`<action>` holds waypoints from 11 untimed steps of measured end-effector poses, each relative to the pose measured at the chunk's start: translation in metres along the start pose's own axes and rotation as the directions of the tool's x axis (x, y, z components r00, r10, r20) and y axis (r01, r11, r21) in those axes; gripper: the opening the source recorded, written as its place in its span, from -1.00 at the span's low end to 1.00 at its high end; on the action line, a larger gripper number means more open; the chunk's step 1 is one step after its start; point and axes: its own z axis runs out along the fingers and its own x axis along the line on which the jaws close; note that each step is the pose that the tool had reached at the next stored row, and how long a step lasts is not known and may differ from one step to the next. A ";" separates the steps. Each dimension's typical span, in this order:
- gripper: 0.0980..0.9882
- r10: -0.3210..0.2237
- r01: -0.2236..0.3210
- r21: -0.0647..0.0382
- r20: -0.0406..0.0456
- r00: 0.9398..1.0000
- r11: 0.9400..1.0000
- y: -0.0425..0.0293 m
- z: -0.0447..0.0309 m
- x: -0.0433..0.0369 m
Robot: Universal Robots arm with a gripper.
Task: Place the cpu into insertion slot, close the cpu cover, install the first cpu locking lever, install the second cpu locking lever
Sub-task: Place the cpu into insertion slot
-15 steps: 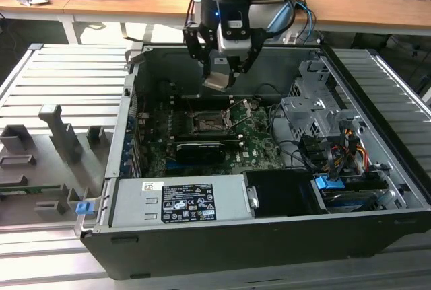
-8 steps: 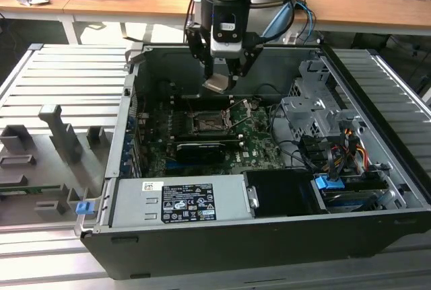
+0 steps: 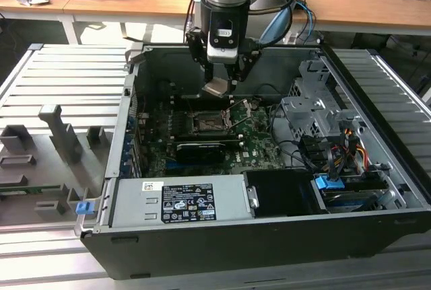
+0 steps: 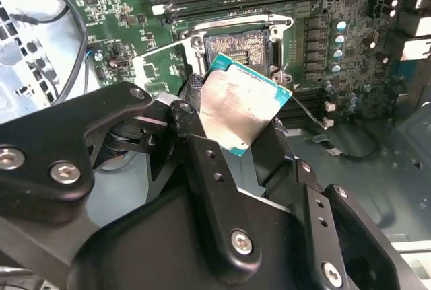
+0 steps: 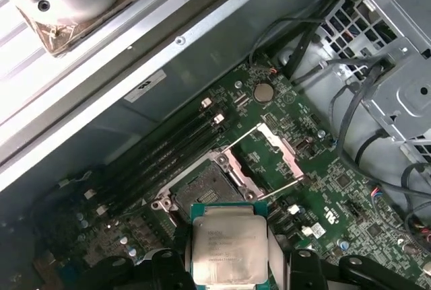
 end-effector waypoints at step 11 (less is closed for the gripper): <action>-0.01 0.094 -0.094 -0.001 0.009 0.996 0.996 -0.0010 0.0110 -0.0002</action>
